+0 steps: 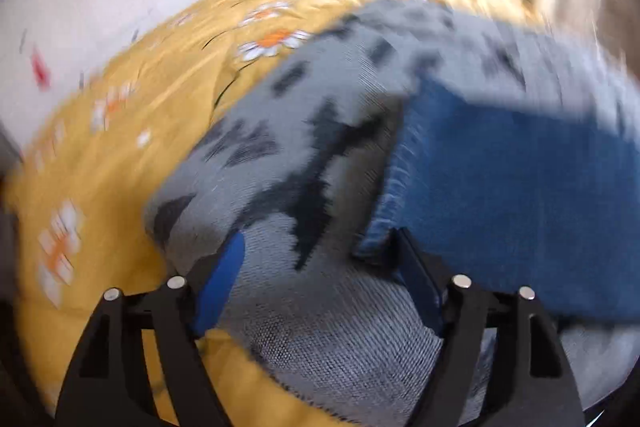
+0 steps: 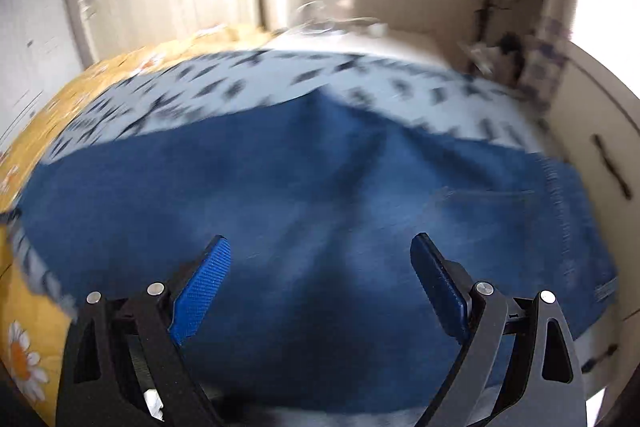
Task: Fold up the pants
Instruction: 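Press and smooth the folded jeans with both open tools, then grasp the jeans leg end with the left tool and lift it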
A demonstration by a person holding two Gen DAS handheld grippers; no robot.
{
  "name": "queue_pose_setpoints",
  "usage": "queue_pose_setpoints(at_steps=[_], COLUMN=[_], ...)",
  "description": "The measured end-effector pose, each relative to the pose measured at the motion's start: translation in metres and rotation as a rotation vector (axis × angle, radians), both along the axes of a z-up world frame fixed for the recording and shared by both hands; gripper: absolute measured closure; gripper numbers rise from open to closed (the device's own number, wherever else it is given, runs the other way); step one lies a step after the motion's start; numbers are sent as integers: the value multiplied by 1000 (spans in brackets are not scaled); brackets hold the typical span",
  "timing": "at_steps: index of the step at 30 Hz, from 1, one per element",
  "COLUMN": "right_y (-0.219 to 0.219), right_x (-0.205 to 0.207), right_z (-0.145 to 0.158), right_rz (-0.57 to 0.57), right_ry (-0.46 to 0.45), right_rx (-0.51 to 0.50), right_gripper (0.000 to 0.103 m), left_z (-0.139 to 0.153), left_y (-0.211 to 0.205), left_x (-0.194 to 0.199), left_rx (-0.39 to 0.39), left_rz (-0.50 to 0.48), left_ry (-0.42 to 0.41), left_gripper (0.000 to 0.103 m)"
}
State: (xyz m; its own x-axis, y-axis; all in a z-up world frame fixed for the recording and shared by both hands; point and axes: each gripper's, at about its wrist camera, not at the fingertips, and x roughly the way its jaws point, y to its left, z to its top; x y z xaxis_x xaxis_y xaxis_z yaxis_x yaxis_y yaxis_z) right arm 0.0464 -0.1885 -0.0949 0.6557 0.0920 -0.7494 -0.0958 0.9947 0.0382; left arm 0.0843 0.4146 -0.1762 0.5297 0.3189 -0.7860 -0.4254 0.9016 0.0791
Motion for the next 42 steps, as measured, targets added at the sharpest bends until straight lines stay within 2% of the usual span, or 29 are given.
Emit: queue_pose_setpoints(at_steps=[1, 2, 3, 4, 6, 7, 11, 12, 16, 22, 24, 26, 28, 29, 31, 34, 35, 36, 38, 39, 40, 41, 42], right_y=[16, 33, 45, 53, 74, 79, 83, 83, 79, 76, 75, 74, 73, 71, 69, 69, 68, 68, 68, 68, 68, 68, 67], right_x=[-6, -10, -13, -14, -16, -15, -5, -2, 2, 4, 4, 4, 4, 4, 3, 0, 0, 0, -1, -1, -2, -2, -3], right_z=[0, 0, -1, -1, -4, -5, -14, -18, -29, -41, -43, -44, -45, -47, -47, -48, -48, -48, -48, -48, -48, -48, -48], right_rz=[12, 23, 40, 51, 56, 55, 8, -3, -31, -37, -37, -36, -42, -44, -45, -38, -38, -39, -39, -37, -36, -33, -29], right_ry=[-11, -18, -13, -9, 0, 11, 63, 75, 119, 153, 157, 151, 147, 145, 139, 121, 122, 122, 119, 116, 115, 114, 115], right_rx=[-12, -23, -21, -28, -86, -94, -94, -105, -119, -124, -117, -113, -102, -86, -70, -73, -71, -69, -68, -68, -67, -65, -61], right_gripper=[15, 15, 15, 15, 16, 17, 20, 20, 20, 20, 19, 18, 17, 16, 15, 15, 15, 15, 15, 15, 15, 15, 15], left_z=[3, 6, 7, 8, 12, 13, 4, 1, -12, -14, -10, 8, 27, 38, 50, 54, 50, 46, 29, 22, 14, 9, 6], left_y=[4, 3, 0, 0, 2, 1, -2, -4, -17, -12, -14, -25, -47, -69, -121, -215, -258, -285, -327, -338, -346, -349, -350], left_x=[-6, -10, -13, -15, -26, -30, -32, -30, -20, -22, -24, -28, -28, -25, -11, 15, 29, 39, 65, 78, 95, 105, 113], left_rx=[-33, -31, -15, -34, -241, -314, -505, -522, -431, -483, -435, -350, -318, -329, -352, -347, -319, -293, -225, -233, -243, -211, -188], left_rz=[27, 29, 31, 33, 3, -6, -15, -11, -21, -30, 1, 3, -57, -138, -320, -609, -720, -777, -807, -810, -804, -781, -776], left_ry=[-28, -37, -36, -46, -129, -165, -188, -181, -113, -128, -112, -150, -217, -253, -268, -236, -188, -157, -63, -19, 13, 32, 39], left_gripper=[26, 26, 29, 36, 45, 45, 46, 46, 47, 47, 49, 53, 58, 59, 66, 66, 66, 65, 65, 66, 68, 68, 73])
